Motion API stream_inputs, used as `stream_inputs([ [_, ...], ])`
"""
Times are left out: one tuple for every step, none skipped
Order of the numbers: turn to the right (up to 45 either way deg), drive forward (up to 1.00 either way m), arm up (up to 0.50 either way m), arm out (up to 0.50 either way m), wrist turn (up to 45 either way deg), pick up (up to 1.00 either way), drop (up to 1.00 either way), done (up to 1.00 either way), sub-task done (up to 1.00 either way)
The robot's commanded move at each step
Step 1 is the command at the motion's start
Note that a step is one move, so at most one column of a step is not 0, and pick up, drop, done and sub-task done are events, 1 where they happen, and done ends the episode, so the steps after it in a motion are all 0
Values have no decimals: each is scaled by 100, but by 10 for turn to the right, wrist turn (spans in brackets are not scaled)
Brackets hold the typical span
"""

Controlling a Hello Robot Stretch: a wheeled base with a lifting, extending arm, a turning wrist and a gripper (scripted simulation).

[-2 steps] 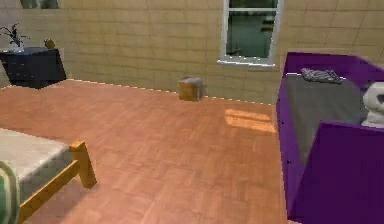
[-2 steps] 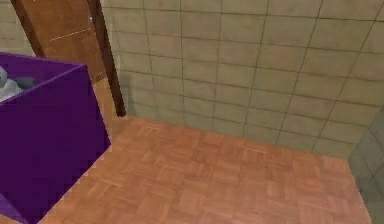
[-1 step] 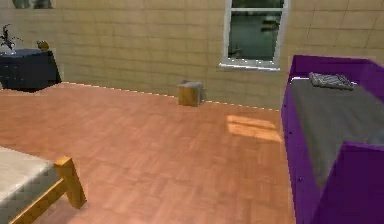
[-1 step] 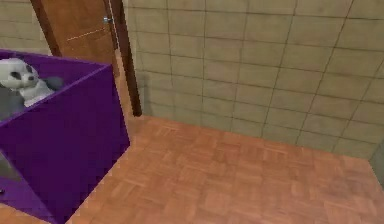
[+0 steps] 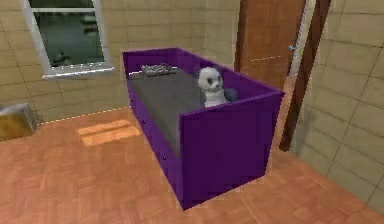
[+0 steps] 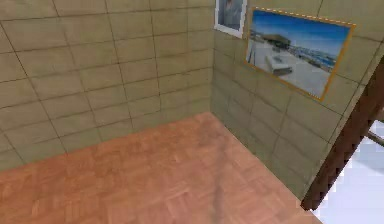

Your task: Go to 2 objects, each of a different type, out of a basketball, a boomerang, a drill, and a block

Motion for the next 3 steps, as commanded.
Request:
stream_inputs([
  [450, 0, 0, 0, 0, 0, 0, 0, 0],
  [180, 0, 0, 0, 0, 0, 0, 0, 0],
  [0, 5, 0, 0, 0, 0, 0, 0, 0],
])
